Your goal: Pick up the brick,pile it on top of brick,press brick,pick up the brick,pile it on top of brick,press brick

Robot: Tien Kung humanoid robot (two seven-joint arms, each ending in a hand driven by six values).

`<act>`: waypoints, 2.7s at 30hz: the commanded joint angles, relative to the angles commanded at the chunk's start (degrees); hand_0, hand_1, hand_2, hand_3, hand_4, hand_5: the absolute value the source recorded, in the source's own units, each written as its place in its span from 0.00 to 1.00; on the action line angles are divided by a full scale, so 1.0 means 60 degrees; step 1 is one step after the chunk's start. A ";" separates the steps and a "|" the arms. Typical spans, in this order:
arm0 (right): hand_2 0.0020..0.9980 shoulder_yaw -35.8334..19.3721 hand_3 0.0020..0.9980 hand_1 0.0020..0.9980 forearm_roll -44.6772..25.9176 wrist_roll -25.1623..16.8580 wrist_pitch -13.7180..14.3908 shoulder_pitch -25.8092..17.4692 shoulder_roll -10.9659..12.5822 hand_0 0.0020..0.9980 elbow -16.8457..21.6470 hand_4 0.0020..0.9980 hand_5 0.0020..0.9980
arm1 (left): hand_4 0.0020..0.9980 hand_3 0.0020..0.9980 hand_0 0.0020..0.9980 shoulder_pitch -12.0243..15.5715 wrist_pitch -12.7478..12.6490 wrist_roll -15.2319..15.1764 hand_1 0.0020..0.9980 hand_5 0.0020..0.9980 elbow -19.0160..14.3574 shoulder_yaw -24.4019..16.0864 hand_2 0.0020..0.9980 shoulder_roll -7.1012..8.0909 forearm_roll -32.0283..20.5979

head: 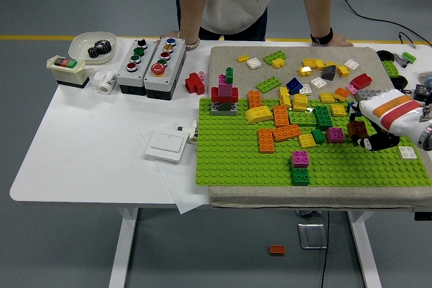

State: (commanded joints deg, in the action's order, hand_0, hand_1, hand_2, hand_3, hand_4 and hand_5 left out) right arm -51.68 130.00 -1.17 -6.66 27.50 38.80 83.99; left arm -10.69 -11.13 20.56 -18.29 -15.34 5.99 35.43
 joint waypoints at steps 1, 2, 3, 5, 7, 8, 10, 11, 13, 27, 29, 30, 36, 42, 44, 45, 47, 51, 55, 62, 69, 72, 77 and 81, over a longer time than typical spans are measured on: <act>0.19 0.0013 0.44 0.14 0.0000 0.0035 -0.0035 -0.0042 0.0021 0.22 0.0195 0.71 0.35 | 0.72 0.62 0.83 -0.0001 -0.0002 -0.0001 0.80 0.69 0.0001 0.0003 0.81 0.0002 -0.0004; 0.19 0.0045 0.44 0.14 0.0000 0.0111 -0.0099 -0.0137 0.0060 0.22 0.0522 0.71 0.35 | 0.72 0.62 0.83 -0.0004 -0.0006 -0.0005 0.80 0.69 0.0003 0.0011 0.81 0.0006 -0.0017; 0.19 0.0064 0.45 0.14 0.0000 0.0150 -0.0128 -0.0181 0.0078 0.22 0.0747 0.72 0.34 | 0.72 0.62 0.83 -0.0005 -0.0008 -0.0009 0.80 0.69 0.0003 0.0018 0.81 0.0008 -0.0027; 0.19 0.0126 0.45 0.14 0.0000 0.0220 -0.0177 -0.0260 0.0109 0.22 0.1088 0.72 0.34 | 0.72 0.62 0.83 -0.0007 -0.0011 -0.0011 0.80 0.69 0.0004 0.0024 0.81 0.0011 -0.0037; 0.19 0.0234 0.45 0.14 0.0000 0.0304 -0.0239 -0.0330 0.0137 0.22 0.1466 0.72 0.34 | 0.72 0.62 0.83 -0.0007 -0.0014 -0.0015 0.80 0.69 0.0006 0.0033 0.81 0.0012 -0.0049; 0.19 0.0272 0.45 0.14 0.0000 0.0337 -0.0262 -0.0352 0.0139 0.22 0.1586 0.72 0.34 | 0.72 0.62 0.83 -0.0009 -0.0013 -0.0012 0.80 0.69 0.0006 0.0032 0.81 0.0014 -0.0043; 0.19 0.0379 0.45 0.14 0.0000 0.0427 -0.0294 -0.0420 0.0123 0.22 0.1923 0.73 0.34 | 0.72 0.62 0.83 -0.0014 -0.0009 -0.0003 0.80 0.69 0.0005 0.0027 0.81 0.0020 -0.0030; 0.19 0.0399 0.45 0.14 0.0000 0.0443 -0.0294 -0.0434 0.0118 0.22 0.1986 0.73 0.34 | 0.72 0.62 0.83 -0.0014 -0.0008 -0.0002 0.80 0.69 0.0005 0.0027 0.81 0.0021 -0.0030; 0.19 0.0536 0.45 0.14 0.0000 0.0505 -0.0301 -0.0467 0.0096 0.22 0.2178 0.73 0.34 | 0.72 0.62 0.83 -0.0009 -0.0005 0.0006 0.80 0.69 0.0009 0.0016 0.81 0.0023 -0.0013; 0.19 0.1225 0.45 0.15 0.0000 0.0625 -0.0207 -0.0368 -0.0227 0.22 0.2278 0.73 0.35 | 0.72 0.62 0.84 0.0026 0.0025 0.0053 0.80 0.69 0.0008 -0.0037 0.81 0.0035 0.0117; 0.19 0.1272 0.45 0.15 0.0000 0.0638 -0.0191 -0.0385 -0.0271 0.22 0.2254 0.73 0.35 | 0.72 0.62 0.84 0.0036 0.0026 0.0059 0.80 0.69 0.0008 -0.0049 0.81 0.0035 0.0133; 0.19 0.1309 0.45 0.15 0.0000 0.0640 -0.0177 -0.0398 -0.0302 0.22 0.2234 0.73 0.35 | 0.72 0.62 0.84 0.0043 0.0029 0.0062 0.80 0.69 0.0007 -0.0054 0.81 0.0036 0.0145; 0.19 0.1427 0.45 0.15 0.0000 0.0645 -0.0132 -0.0388 -0.0453 0.22 0.2123 0.75 0.37 | 0.72 0.62 0.84 0.0049 0.0047 0.0092 0.81 0.69 0.0001 -0.0089 0.81 0.0038 0.0216; 0.19 0.1530 0.45 0.15 0.0000 0.0622 -0.0084 -0.0327 -0.0542 0.22 0.1982 0.75 0.38 | 0.72 0.62 0.84 0.0056 0.0058 0.0108 0.81 0.69 -0.0003 -0.0109 0.81 0.0040 0.0249; 0.19 0.1558 0.45 0.15 0.0000 0.0608 -0.0058 -0.0307 -0.0566 0.22 0.1921 0.75 0.38 | 0.72 0.62 0.84 0.0052 0.0064 0.0111 0.81 0.69 -0.0005 -0.0110 0.81 0.0040 0.0255; 0.19 0.1585 0.45 0.15 0.0000 0.0592 -0.0038 -0.0289 -0.0592 0.22 0.1852 0.75 0.38 | 0.72 0.62 0.84 0.0047 0.0062 0.0106 0.81 0.69 -0.0006 -0.0097 0.81 0.0043 0.0233; 0.19 0.1619 0.46 0.15 0.0000 0.0575 -0.0012 -0.0271 -0.0626 0.22 0.1763 0.75 0.38 | 0.72 0.62 0.84 0.0040 0.0060 0.0098 0.81 0.69 -0.0006 -0.0082 0.81 0.0045 0.0208; 0.19 0.1659 0.46 0.15 0.0000 0.0543 0.0039 -0.0238 -0.0691 0.22 0.1590 0.75 0.38 | 0.72 0.62 0.84 0.0023 0.0058 0.0089 0.81 0.69 -0.0004 -0.0066 0.81 0.0047 0.0178; 0.19 0.1643 0.46 0.15 0.0000 0.0517 0.0104 -0.0230 -0.0729 0.22 0.1466 0.75 0.38 | 0.72 0.62 0.84 0.0008 0.0052 0.0078 0.81 0.68 -0.0006 -0.0047 0.81 0.0045 0.0145; 0.19 0.1572 0.45 0.15 0.0000 0.0488 0.0188 -0.0209 -0.0740 0.22 0.1287 0.75 0.38 | 0.72 0.62 0.84 -0.0028 0.0045 0.0061 0.81 0.68 -0.0011 -0.0019 0.81 0.0047 0.0105; 0.19 0.1587 0.46 0.15 0.0000 0.0468 0.0202 -0.0179 -0.0747 0.22 0.1145 0.75 0.38 | 0.72 0.62 0.84 -0.0035 0.0039 0.0055 0.81 0.68 -0.0012 -0.0011 0.81 0.0044 0.0083; 0.19 0.1607 0.46 0.15 0.0000 0.0450 0.0211 -0.0165 -0.0764 0.22 0.1069 0.75 0.38 | 0.72 0.62 0.84 -0.0034 0.0040 0.0059 0.81 0.68 -0.0012 -0.0012 0.81 0.0044 0.0087; 0.19 0.1629 0.46 0.15 0.0000 0.0417 0.0240 -0.0145 -0.0775 0.22 0.1006 0.75 0.38 | 0.72 0.62 0.84 -0.0033 0.0037 0.0058 0.81 0.68 -0.0015 -0.0009 0.81 0.0046 0.0078; 0.19 0.1644 0.46 0.15 0.0000 0.0392 0.0262 -0.0132 -0.0785 0.22 0.0965 0.75 0.38 | 0.72 0.62 0.84 -0.0039 0.0033 0.0059 0.81 0.68 -0.0018 -0.0008 0.81 0.0046 0.0072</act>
State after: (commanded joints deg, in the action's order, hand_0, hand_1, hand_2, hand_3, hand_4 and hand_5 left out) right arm -41.81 130.00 1.19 -5.09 26.71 34.09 89.78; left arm -10.92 -10.93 20.92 -18.40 -15.39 6.27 35.86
